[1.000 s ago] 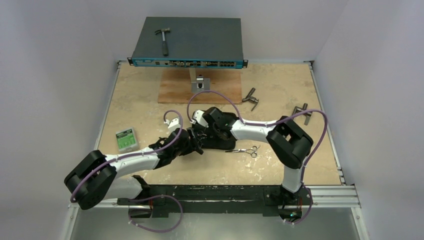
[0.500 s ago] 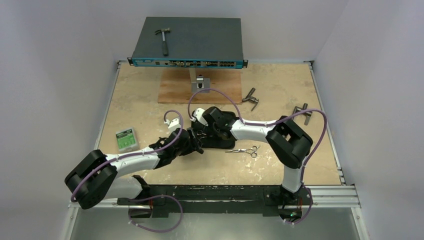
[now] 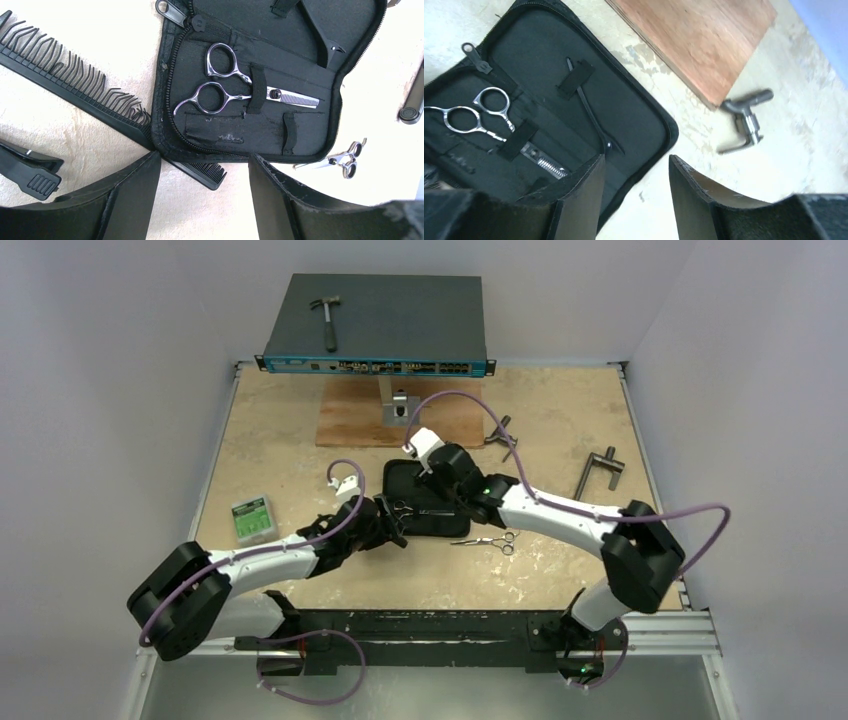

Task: Sort the hair-cutting tools
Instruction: Place the haircut tool in the hairdressing tool bag.

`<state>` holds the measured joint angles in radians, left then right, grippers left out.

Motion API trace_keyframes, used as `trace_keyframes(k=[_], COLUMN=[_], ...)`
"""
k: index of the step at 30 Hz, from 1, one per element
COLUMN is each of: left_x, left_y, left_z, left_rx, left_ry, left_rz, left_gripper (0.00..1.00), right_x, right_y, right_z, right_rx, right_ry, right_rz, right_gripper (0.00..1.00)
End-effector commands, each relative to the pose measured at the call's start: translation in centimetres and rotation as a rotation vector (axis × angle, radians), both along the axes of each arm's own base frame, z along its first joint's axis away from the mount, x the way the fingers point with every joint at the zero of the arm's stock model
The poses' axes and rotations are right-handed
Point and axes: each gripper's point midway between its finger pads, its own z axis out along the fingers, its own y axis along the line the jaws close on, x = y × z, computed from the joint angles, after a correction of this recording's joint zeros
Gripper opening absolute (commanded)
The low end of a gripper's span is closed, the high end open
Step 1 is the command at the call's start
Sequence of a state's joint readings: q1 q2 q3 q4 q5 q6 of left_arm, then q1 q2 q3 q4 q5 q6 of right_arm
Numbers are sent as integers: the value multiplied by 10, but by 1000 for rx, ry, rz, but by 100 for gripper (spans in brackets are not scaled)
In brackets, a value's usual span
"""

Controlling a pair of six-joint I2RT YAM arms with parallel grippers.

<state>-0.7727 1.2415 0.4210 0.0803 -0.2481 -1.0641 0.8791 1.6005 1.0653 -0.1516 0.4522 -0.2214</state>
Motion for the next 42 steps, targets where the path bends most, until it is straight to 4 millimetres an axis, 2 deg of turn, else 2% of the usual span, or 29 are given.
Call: trace_keyframes(k=[1,6,9,13,17,24,29,32,34,37,40,42], left_x=[14,18,22,29,35,31,15,17,24,37,47,49], left_y=[-6,-8,-10,-8,-6,-2,20,28,26,7,-10,-15], left_z=[23,27,38,55,61,65,58,65,71,78,73,64], left_rx=[-45,-74,-79,-65,-46,-30,19,21,20,-1,-34,-33], left_ry=[-57,-67,-88,-131,-153,-153,-116,-146,-170,-190,-185,-168], left_rz=[24,51,48,62,70,63,92,124,133,95,76,71], left_gripper=[64,63,63,63,63,64,66,66,66,66,66,65], right_x=[-21,-38,-40,-31,-17,-7,-6,-4,-3,-1,1,2], right_y=[-8,-10,0,-5,-17,-9,-13,-14,-13,-10,-8,-7], right_z=[14,-13,-15,-23,-29,-36,-44,-46,-47,-50,-56,-60], right_rx=[305,555,678,781,892,915,912,933,942,946,944,945], right_ry=[24,152,186,219,250,281,285,283,284,294,314,328], right_rz=[-178,-316,-320,-381,-426,-440,-466,-472,-469,-468,-473,-480], right_gripper=[48,43,42,41,45,45,45,45,45,44,44,43])
